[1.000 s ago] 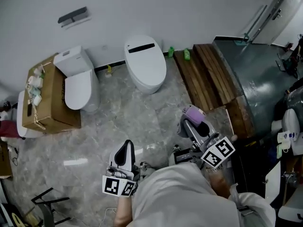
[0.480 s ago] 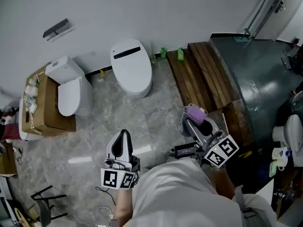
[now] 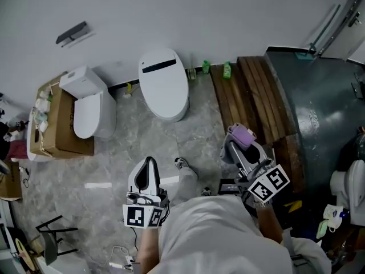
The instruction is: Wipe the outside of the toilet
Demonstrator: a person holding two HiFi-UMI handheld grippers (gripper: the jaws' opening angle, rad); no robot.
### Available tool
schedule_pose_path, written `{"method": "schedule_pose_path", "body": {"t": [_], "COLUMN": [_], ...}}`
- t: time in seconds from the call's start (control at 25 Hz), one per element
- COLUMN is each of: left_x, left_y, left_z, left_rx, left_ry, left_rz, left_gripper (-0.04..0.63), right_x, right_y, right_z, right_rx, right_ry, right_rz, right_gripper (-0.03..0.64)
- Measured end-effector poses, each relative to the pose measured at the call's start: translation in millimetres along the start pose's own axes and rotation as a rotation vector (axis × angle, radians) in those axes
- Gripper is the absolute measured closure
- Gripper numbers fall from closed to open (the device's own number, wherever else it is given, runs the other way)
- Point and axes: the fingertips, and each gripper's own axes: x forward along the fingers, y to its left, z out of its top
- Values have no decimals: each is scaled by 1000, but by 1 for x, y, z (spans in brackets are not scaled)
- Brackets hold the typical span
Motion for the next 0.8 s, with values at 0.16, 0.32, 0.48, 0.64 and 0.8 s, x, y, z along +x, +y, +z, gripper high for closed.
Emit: {"method": "schedule_pose_path", "body": {"t": [0.16,0.32,0.48,0.64,0.8], "left_x": [45,97,148,191,228], "left_y": [19,43,78,119,153], "left_z": [-8,-11,-5,-3,6], "left_rx": [-8,-45,-55,-62,-42], "left_ry": [3,-3,-2,1,-3], "left_rz": [-22,-62,-87,-91,-101], "left_gripper": [591,591,591,591,591], "right_x": [29,68,126,188,237], "right_y": [-27,-59,-85,-96,-113], "right_z": [5,12,23,30,40], "right_rx": [20,2,-21,-98,-169], "right_ry": [7,48,85,132,148], "right_rz": [-35,-76,-100,-78,-94], "right_gripper": [525,525,525,523,522]}}
